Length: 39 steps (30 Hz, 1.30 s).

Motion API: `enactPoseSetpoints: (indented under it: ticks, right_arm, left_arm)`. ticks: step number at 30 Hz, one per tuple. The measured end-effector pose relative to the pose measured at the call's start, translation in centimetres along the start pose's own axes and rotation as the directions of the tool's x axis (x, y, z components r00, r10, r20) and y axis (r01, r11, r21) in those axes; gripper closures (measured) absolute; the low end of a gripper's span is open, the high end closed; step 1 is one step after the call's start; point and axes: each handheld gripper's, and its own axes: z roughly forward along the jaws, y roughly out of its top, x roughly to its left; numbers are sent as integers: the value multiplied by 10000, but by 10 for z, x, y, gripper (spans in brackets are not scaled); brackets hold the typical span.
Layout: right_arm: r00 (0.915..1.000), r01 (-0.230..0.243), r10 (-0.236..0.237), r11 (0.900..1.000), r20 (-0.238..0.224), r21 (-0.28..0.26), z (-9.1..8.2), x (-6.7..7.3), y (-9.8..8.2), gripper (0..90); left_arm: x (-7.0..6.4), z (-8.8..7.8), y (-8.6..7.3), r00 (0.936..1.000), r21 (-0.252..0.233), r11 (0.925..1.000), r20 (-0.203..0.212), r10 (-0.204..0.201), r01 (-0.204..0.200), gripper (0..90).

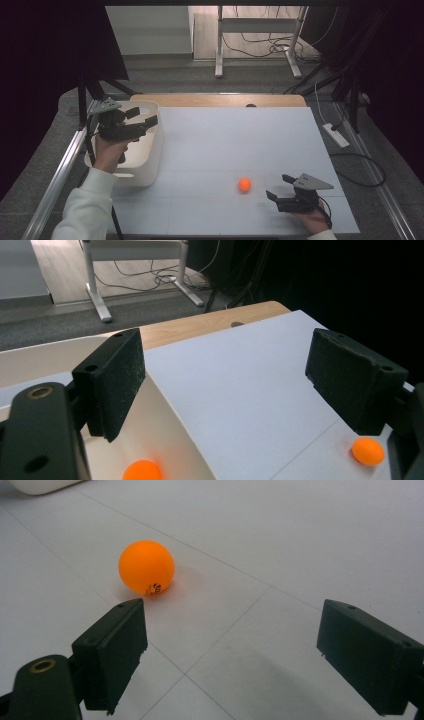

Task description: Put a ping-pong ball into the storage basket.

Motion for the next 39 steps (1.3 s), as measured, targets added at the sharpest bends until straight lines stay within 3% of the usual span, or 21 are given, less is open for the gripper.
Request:
enactPoseSetpoints:
  ticks: [6,21,39]
  right_arm:
    - [9998,-128,129,9999,162,-82,-6,-1,-2,125]
    - [9999,107,-106,9998,100,-174,-9,5,-2,126]
    - [9995,268,-271,9995,-181,-162,-6,6,0,125]
  left_arm:
    - [-14,-4,-4,9997,-143,9997,190,184,-181,167]
    - [-43,-9,-5,9972,-70,9986,532,518,-515,168]
    - [-55,-2,-6,9943,-95,9981,862,622,-616,170]
